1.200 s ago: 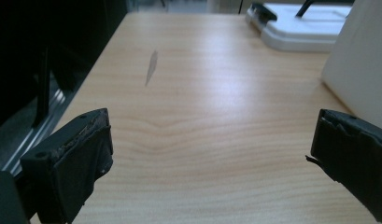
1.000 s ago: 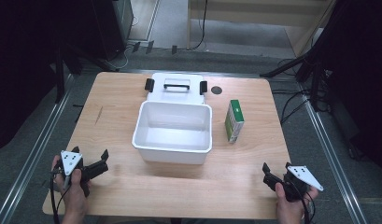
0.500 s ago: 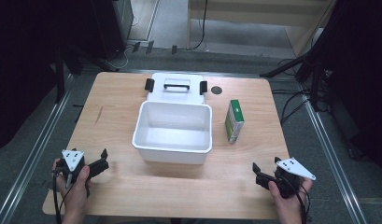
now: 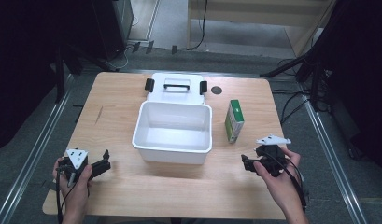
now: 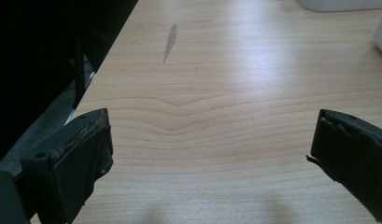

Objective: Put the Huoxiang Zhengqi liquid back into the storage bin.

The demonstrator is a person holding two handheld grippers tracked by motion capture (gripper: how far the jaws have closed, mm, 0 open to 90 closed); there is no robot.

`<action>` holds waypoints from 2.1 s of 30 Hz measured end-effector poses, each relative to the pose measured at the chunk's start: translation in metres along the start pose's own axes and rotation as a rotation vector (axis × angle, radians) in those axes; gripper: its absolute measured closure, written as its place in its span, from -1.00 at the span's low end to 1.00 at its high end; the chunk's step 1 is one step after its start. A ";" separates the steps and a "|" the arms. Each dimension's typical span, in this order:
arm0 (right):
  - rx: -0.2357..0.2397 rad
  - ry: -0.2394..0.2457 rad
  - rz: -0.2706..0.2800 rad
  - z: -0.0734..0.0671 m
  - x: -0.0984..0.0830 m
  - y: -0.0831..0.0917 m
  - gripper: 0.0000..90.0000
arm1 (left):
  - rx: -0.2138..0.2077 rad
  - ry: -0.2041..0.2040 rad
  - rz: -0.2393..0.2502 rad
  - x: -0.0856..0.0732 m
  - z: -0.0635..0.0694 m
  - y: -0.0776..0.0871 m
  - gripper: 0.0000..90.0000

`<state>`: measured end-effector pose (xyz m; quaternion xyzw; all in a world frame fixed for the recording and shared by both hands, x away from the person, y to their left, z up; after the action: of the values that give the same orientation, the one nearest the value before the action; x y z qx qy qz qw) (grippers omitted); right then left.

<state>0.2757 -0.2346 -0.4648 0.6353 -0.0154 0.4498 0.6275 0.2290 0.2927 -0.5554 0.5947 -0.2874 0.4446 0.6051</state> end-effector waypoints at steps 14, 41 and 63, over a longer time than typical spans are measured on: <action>0.174 0.028 -0.354 0.021 0.079 -0.001 -0.69 | 0.016 -0.049 -0.019 -0.001 0.004 -0.001 -1.00; 0.111 -0.047 -0.602 0.040 0.176 -0.046 0.03 | 0.028 -0.063 -0.026 -0.001 0.007 -0.003 -1.00; 0.105 -0.123 -0.623 0.053 0.184 -0.077 0.42 | 0.030 -0.071 -0.037 -0.001 0.008 -0.004 -1.00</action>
<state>0.4597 -0.1608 -0.4062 0.6669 0.1655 0.1970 0.6993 0.2331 0.2853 -0.5570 0.6243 -0.2912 0.4162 0.5935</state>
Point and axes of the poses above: each handheld gripper's, and its own axes: y roughly backward along the jaws, x roughly out of its top, z roughly to its right, the point moved 1 cm from there along -y, roughly forward along the jaws, and after that the axes turned 13 degrees about y, right-handed, at the moved point
